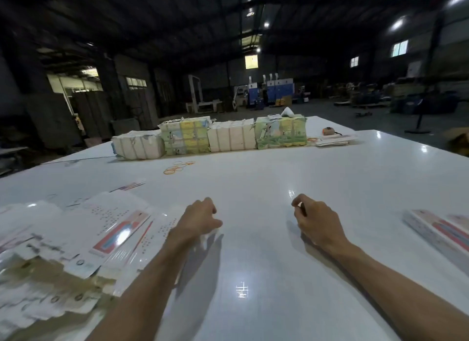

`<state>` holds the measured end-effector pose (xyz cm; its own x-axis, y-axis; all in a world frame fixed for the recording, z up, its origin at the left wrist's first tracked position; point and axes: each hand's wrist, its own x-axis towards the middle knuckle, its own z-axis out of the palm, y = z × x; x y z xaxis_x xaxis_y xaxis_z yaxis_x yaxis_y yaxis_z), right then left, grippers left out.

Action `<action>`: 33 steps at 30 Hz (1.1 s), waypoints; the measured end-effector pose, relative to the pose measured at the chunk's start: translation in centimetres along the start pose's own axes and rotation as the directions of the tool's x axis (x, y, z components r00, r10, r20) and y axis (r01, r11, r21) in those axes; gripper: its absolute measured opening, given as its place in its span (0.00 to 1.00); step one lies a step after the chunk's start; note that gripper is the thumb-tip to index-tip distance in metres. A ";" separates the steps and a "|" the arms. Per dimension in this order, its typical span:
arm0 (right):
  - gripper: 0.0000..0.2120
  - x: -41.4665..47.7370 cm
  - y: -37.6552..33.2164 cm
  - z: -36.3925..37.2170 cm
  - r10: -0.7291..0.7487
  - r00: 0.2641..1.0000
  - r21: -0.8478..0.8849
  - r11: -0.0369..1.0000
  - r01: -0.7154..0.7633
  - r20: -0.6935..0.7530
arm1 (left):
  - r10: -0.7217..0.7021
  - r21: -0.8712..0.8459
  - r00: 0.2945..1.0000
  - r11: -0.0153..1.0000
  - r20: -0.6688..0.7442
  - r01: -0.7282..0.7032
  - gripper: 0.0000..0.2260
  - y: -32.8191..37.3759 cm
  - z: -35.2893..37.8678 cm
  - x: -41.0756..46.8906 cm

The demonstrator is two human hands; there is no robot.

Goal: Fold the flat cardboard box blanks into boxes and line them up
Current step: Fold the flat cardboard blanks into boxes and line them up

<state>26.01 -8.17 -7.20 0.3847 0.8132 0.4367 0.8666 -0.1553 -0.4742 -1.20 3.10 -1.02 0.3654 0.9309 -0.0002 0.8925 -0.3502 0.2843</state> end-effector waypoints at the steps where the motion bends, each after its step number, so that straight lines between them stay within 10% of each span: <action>1: 0.09 0.1 -0.1 0.0 -0.002 1.000 0.011 1.000 0.002 -0.001 | -0.068 0.085 0.998 0.994 -0.016 0.069 0.25 -1.1 -0.5 -0.4; 7: 0.09 0.1 0.0 -0.2 0.005 1.000 0.084 0.996 -0.005 0.002 | -0.322 0.362 0.937 0.864 -0.137 0.350 0.43 -5.7 -2.0 -2.4; 12: 0.09 0.1 0.1 -0.2 -0.015 1.000 0.106 0.994 0.015 -0.002 | -0.310 0.277 0.946 0.905 -0.092 0.323 0.32 -7.1 -3.0 -1.9; 17: 0.08 0.3 0.4 0.2 -0.021 1.000 0.109 0.994 0.021 0.001 | -0.346 0.118 0.927 0.924 -0.145 0.363 0.49 -7.5 -2.9 -1.1; 23: 0.08 0.4 0.6 0.5 -0.036 0.999 0.128 0.991 0.035 0.007 | -0.188 -0.138 0.982 0.973 -0.006 0.185 0.13 -6.4 -4.0 -0.2; 27: 0.07 0.3 0.4 0.6 -0.108 0.994 0.172 0.979 0.111 -0.029 | 0.099 -0.818 0.960 0.551 0.263 0.168 0.17 -2.5 -3.3 -0.4; 33: 0.11 0.4 -0.3 -0.1 -0.286 0.918 0.268 0.894 0.359 -0.276 | 0.410 -0.944 0.871 0.290 0.272 0.159 0.25 5.5 1.0 -1.0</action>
<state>25.92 -7.88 -6.79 0.1928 0.6356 0.7475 0.8279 0.3035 -0.4716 3.61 0.09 -0.44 0.7559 0.6384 -0.1448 0.0668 0.1448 0.9872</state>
